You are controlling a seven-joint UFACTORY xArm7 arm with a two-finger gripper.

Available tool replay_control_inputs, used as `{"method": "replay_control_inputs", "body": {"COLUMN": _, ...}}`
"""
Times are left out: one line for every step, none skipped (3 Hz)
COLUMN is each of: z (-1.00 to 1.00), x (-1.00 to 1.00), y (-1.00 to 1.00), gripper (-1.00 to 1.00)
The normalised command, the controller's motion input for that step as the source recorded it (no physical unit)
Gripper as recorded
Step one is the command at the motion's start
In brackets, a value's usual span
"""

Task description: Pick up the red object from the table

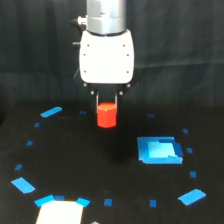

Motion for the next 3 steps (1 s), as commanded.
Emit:
{"method": "replay_control_inputs", "body": {"z": 0.02, "x": 0.02, "y": 0.04, "gripper": -0.95}}
{"method": "replay_control_inputs", "body": {"z": -0.08, "x": 0.08, "y": 0.02, "gripper": -1.0}}
{"method": "replay_control_inputs", "body": {"z": 0.13, "x": -0.21, "y": -0.02, "gripper": -0.93}}
